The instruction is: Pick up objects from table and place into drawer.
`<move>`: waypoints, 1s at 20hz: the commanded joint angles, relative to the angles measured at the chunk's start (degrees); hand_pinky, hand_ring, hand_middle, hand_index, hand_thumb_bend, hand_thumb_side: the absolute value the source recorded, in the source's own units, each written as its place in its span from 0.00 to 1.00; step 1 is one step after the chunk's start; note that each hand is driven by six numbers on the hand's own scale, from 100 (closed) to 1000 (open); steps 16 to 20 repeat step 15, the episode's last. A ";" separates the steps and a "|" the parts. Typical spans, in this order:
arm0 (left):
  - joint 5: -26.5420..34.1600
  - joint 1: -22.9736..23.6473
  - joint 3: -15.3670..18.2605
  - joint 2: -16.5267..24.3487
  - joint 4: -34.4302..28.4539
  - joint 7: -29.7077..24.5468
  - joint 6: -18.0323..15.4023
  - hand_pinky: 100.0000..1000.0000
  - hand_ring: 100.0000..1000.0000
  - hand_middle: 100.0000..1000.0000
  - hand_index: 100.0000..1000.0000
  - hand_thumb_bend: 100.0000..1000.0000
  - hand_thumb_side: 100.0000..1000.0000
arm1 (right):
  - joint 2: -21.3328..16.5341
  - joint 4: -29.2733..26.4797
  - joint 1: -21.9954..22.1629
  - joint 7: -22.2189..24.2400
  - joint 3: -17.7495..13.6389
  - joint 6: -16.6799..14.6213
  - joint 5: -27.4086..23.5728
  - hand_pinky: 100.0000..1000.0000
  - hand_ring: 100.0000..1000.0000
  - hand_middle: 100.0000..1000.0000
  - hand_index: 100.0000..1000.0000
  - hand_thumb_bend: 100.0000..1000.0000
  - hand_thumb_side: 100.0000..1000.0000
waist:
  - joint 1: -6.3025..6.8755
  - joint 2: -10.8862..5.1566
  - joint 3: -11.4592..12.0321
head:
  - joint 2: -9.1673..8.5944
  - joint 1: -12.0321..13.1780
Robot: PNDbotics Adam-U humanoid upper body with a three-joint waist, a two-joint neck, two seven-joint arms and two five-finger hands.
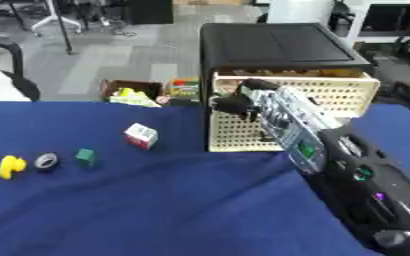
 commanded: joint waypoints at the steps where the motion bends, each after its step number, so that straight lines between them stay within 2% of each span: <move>1: -0.21 -0.06 0.69 1.23 -1.02 0.24 -0.07 0.45 0.45 0.46 0.83 0.14 0.83 | -4.93 -10.17 0.83 12.10 -1.38 11.52 -3.01 0.39 0.54 0.53 0.79 0.00 1.00 | 0.10 -1.46 -0.12 | 0.05 0.45; 6: -0.19 0.12 0.96 1.37 -1.02 0.65 -0.14 0.45 0.45 0.46 0.83 0.14 0.83 | -10.27 -28.14 6.43 10.85 -6.10 12.53 -5.83 0.36 0.50 0.49 0.77 0.00 1.00 | 0.05 -1.84 -0.61 | 0.49 0.93; 9: -0.16 0.27 1.15 1.27 -1.02 0.93 -0.14 0.45 0.45 0.46 0.83 0.14 0.82 | -12.20 -36.66 9.86 9.24 -9.96 12.75 -7.38 0.33 0.47 0.45 0.76 0.00 1.00 | 0.08 -1.97 -0.94 | 0.65 1.16; 12: -0.15 0.43 1.36 1.04 -1.02 1.29 -0.10 0.45 0.45 0.46 0.83 0.14 0.82 | -12.16 -39.07 12.50 3.68 -14.55 9.29 -9.62 0.30 0.44 0.42 0.75 0.00 1.00 | 0.18 -2.08 -1.17 | 0.92 1.60; 15: -0.10 0.47 1.58 0.88 -1.02 1.82 -0.15 0.44 0.45 0.46 0.83 0.14 0.81 | -10.56 -39.36 15.35 -8.03 -19.41 2.84 -13.78 0.29 0.42 0.39 0.76 0.00 1.00 | 0.31 -2.13 -1.35 | 1.13 1.90; 20: -0.10 0.47 1.58 0.88 -1.02 1.82 -0.15 0.44 0.45 0.46 0.83 0.14 0.81 | -10.56 -39.36 15.35 -8.03 -19.41 2.84 -13.78 0.29 0.42 0.39 0.76 0.00 1.00 | 0.31 -2.13 -1.35 | 1.13 1.90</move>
